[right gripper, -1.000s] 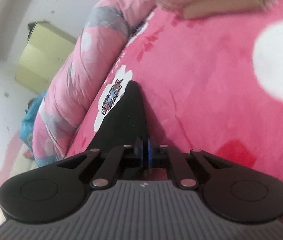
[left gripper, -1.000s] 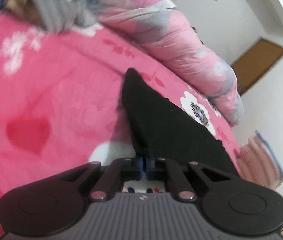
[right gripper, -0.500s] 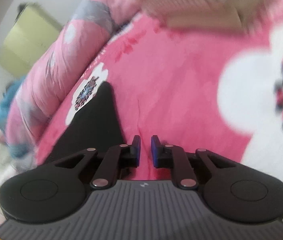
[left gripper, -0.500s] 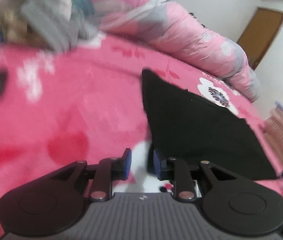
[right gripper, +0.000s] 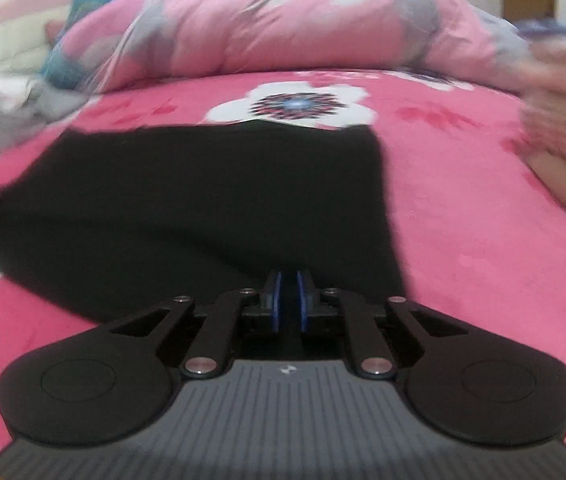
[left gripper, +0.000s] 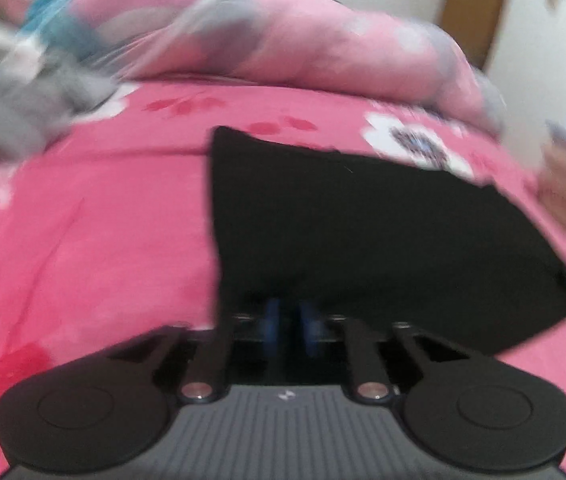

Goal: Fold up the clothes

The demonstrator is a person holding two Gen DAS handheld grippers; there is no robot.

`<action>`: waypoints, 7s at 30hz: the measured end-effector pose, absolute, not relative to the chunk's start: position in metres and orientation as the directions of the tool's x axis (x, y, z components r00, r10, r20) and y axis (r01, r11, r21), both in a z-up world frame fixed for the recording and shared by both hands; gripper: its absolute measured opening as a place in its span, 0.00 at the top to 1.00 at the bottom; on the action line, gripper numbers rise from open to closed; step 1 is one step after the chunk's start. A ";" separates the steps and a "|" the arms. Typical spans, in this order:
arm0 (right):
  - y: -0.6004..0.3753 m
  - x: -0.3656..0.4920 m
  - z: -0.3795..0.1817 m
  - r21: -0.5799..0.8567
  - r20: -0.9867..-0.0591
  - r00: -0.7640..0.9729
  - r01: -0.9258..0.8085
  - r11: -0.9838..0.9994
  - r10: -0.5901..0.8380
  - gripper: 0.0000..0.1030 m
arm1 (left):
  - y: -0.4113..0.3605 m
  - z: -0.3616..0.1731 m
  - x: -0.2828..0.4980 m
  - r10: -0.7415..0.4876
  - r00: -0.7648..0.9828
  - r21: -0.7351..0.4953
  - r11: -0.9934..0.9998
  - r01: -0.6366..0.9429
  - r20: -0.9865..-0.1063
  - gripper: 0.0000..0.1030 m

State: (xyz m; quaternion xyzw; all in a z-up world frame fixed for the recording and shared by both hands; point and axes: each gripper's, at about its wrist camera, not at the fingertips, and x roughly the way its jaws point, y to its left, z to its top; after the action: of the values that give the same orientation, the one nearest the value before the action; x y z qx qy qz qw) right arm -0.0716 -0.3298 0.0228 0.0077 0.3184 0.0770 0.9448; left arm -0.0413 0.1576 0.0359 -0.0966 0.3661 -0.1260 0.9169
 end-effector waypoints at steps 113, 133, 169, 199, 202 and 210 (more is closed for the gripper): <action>-0.106 0.164 0.068 0.105 -0.630 0.364 -0.835 0.540 0.686 0.83 | 0.156 0.044 -0.018 -0.451 0.666 -0.243 0.890 0.386 -0.594 0.53; -0.004 0.199 0.048 0.176 -0.704 0.268 -0.832 0.527 0.658 0.81 | 0.147 0.053 -0.035 -0.486 0.628 -0.270 0.870 0.412 -0.608 0.52; -0.369 -0.099 0.072 0.062 -0.537 0.823 -0.180 0.982 0.184 0.76 | 0.083 0.076 -0.104 -0.220 0.668 -0.029 0.958 0.285 -0.711 0.38; -0.278 -0.097 0.038 -0.026 -0.691 0.708 -0.227 0.974 0.146 0.50 | 0.020 0.035 -0.087 0.013 0.623 0.051 0.998 0.043 -0.782 0.00; -0.280 -0.105 0.053 0.031 -0.678 0.706 -0.250 0.968 0.205 0.50 | 0.021 0.035 -0.088 0.013 0.620 0.043 0.998 0.034 -0.785 0.00; -0.275 -0.084 0.052 -0.019 -0.651 0.752 -0.151 0.988 0.102 0.38 | 0.023 0.032 -0.092 0.022 0.617 0.033 0.999 0.007 -0.787 0.00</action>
State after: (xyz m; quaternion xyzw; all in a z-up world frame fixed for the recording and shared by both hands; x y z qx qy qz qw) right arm -0.0844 -0.2746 0.0516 -0.0350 0.3453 0.0676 0.9354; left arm -0.0923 0.0226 0.0323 0.0164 0.4378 0.0040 0.8989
